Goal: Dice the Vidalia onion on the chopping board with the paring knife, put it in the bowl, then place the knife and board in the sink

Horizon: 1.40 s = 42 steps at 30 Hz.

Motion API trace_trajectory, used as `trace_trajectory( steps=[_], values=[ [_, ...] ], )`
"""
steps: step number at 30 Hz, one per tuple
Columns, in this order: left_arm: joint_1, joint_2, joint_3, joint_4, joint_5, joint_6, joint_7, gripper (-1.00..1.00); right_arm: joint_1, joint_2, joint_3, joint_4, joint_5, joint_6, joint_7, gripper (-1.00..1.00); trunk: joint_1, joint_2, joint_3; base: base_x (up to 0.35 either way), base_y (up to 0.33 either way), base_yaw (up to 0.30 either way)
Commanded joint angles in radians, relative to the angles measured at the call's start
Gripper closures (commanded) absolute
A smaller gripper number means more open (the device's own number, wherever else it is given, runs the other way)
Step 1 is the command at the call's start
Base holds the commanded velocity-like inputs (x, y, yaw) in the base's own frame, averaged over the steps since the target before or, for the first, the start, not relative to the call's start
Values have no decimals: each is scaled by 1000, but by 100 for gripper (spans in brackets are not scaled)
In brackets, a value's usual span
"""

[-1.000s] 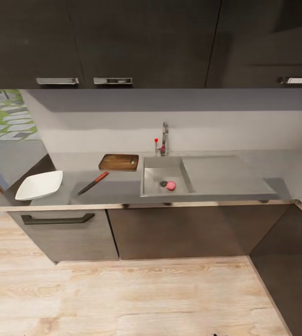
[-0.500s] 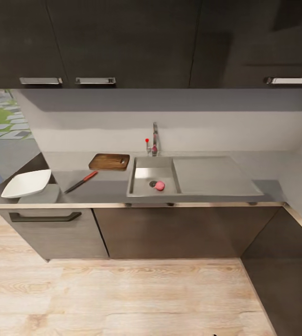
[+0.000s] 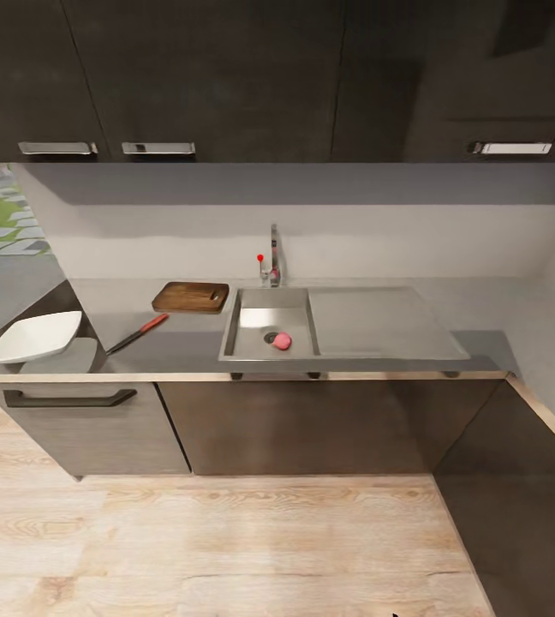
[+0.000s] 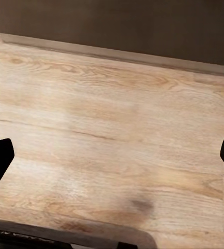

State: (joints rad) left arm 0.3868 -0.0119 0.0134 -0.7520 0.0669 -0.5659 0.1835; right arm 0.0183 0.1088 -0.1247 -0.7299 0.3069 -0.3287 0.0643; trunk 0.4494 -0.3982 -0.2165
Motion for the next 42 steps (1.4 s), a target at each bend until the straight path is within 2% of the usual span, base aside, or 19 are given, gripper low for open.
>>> trace_trajectory(
  steps=[1,23,26,28,29,31,32,33,34,36,37,40,41,42],
  values=[
    [0,0,1,-1,7,-2,-2,-100,0,2,-7,-2,8,-3,7,-100,1,-2,-1,0,-2,0],
    [0,0,1,-1,6,0,-3,-100,0,2,-7,-2,9,-4,5,-100,1,-2,-1,0,-77,0],
    [-3,0,2,-18,5,3,-2,-100,0,2,-8,-2,9,-4,5,-100,1,-2,-1,0,-1,0],
    [-6,0,2,-79,4,15,-1,-100,0,2,-8,-2,9,-4,5,-100,1,-2,-1,0,0,0],
    [-7,-1,1,-122,4,34,-1,-100,0,2,-8,-2,9,-4,5,-100,1,-2,-1,0,0,0],
    [-7,-1,0,-221,3,130,0,-100,0,2,-9,-2,9,-4,5,-100,1,-2,-1,0,0,0],
    [-8,-2,0,-276,2,203,0,-100,0,2,-9,-2,9,-4,5,-100,1,-2,-1,0,0,0],
    [-8,-1,-1,-366,2,324,-2,-100,0,1,-9,-2,9,-4,5,-100,1,-2,-1,0,0,0],
    [-8,-1,-1,-427,2,399,-3,-100,0,1,-9,-2,9,-4,5,-100,1,-2,-1,0,0,0],
    [-9,-2,-3,-539,1,509,-4,-100,0,0,-9,-2,9,-4,5,-100,1,-2,-1,0,0,0],
    [-19,-2,-16,-629,-6,568,-4,-100,0,0,-9,-2,9,-4,5,-100,1,-2,-1,0,0,0],
    [-59,-2,-37,-686,-32,626,-3,-100,0,0,-9,-2,9,-4,5,-100,1,-2,-1,0,0,0],
    [-96,-4,-46,-702,-53,677,-3,-100,0,0,-9,-2,9,-4,5,-100,1,-2,-1,0,0,0],
    [-109,-5,-51,-705,-59,696,-3,-100,0,0,-10,-2,9,-4,5,-100,1,-2,-1,0,0,0]
  ],
)
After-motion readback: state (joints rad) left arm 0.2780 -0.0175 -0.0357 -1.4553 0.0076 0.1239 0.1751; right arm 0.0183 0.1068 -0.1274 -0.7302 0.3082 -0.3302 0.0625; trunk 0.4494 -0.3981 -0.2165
